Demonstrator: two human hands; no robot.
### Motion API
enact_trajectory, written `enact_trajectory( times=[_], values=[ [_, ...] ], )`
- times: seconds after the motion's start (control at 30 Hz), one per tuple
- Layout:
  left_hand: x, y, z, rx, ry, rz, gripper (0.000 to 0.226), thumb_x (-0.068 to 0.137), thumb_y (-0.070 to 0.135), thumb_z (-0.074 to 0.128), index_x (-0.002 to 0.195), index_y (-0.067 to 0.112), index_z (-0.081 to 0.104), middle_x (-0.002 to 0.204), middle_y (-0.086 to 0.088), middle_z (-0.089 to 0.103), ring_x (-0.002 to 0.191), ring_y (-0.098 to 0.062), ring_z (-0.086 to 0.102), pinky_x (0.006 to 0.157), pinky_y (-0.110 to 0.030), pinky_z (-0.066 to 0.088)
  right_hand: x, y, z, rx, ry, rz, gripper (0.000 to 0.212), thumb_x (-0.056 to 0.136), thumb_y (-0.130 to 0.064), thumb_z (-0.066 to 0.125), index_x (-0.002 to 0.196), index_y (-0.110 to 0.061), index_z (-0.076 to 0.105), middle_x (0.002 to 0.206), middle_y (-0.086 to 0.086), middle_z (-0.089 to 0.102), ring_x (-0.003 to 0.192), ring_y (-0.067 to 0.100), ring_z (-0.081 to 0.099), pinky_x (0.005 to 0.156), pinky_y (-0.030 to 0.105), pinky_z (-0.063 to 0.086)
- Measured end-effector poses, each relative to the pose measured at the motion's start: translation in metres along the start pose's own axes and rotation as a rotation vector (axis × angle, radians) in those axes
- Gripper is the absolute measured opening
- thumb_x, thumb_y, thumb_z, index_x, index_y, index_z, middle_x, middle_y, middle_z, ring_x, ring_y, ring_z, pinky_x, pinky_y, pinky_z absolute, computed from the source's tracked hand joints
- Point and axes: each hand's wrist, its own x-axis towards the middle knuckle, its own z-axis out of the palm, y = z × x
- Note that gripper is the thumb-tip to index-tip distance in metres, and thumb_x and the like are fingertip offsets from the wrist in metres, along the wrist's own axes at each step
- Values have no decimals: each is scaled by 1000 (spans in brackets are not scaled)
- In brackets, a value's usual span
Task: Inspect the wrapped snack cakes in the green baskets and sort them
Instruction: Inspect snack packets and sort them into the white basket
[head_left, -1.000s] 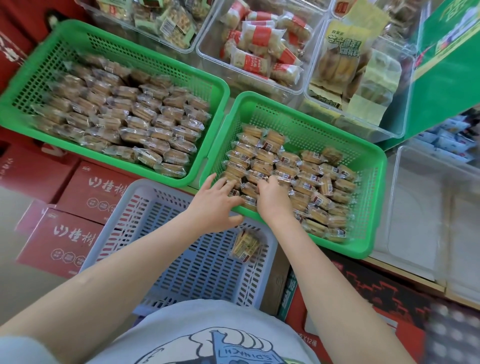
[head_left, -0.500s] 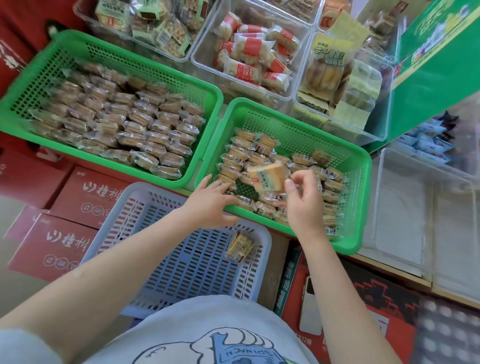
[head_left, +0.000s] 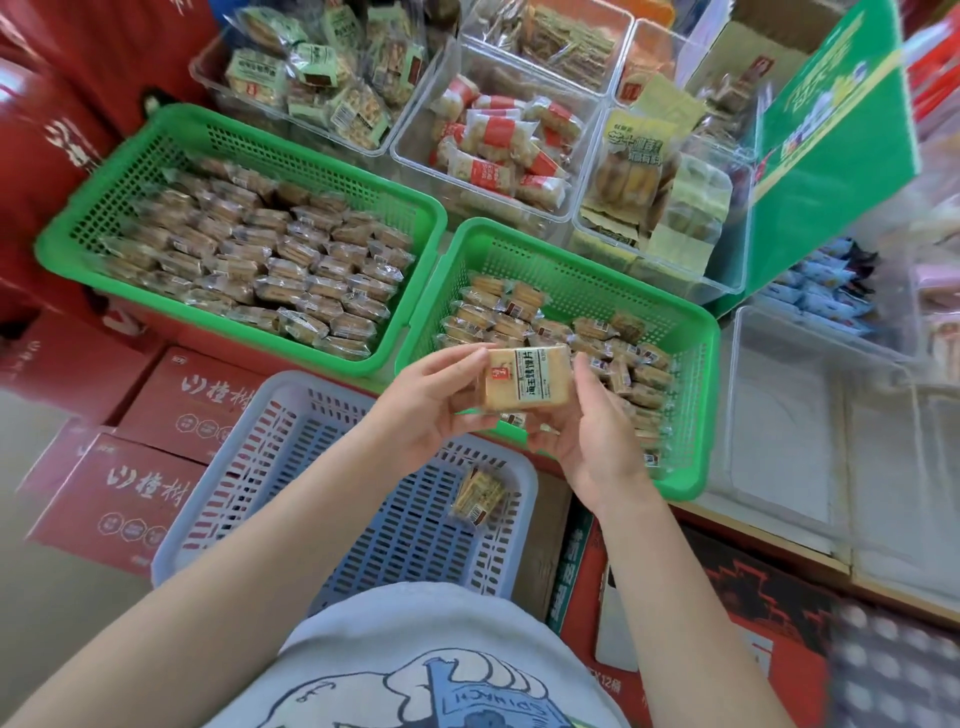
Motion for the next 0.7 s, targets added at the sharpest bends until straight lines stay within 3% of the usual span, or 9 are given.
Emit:
enact_trajectory(
  times=[0.13,0.23,0.3,0.4,0.47,0.53,0.63,0.7],
  values=[
    [-9,-3,4,-48,2,-30,29,86,23,63,111,10,71,97,-12,74,72,-17,72,54,-24,59,-11,0,-2,-138,68,-140,33,106,-34,44,102,-9,66,86,12,68,66,19,56,53,30,42],
    [-11,-9,4,-73,67,-66,25,93,21,61,114,11,70,100,-11,73,72,-16,70,55,-25,59,-18,2,-4,-331,116,-366,42,102,-39,48,87,-1,52,82,30,56,64,30,48,55,40,40],
    [-13,-13,5,-92,85,-78,25,98,20,58,119,11,70,105,-12,72,77,-17,69,57,-25,59,-26,2,-3,-439,139,-481,36,103,-37,48,80,-8,49,83,28,57,69,39,54,57,46,45],
    [-17,-14,9,-128,95,-79,26,98,19,59,120,9,69,108,-12,72,83,-19,68,58,-25,59,-33,1,-2,-512,176,-560,28,105,-28,47,80,-15,49,75,15,60,61,20,54,54,33,42],
    [-21,-13,10,-135,96,-82,22,94,20,62,112,9,70,106,-12,74,88,-21,69,61,-26,60,-33,4,-5,-521,163,-567,23,105,-25,46,83,-18,48,72,6,56,55,7,47,50,20,37],
    [-23,-11,8,-113,81,-79,24,87,22,67,108,10,69,106,-12,75,90,-22,69,64,-29,62,-32,7,-8,-517,153,-543,16,106,-21,45,90,-21,48,77,5,55,57,6,47,51,18,36],
    [-27,-10,3,-35,90,-55,11,89,17,65,99,12,65,96,-10,76,80,-20,72,64,-32,63,-32,9,-11,-440,137,-444,13,106,-22,45,94,-20,50,85,18,59,67,14,55,55,27,42],
    [-30,-10,3,109,126,0,2,95,12,63,94,11,65,89,-8,75,75,-17,72,61,-29,61,-35,9,-11,-446,155,-380,22,106,-30,43,89,-20,50,78,13,57,66,16,55,56,32,42]
  ],
)
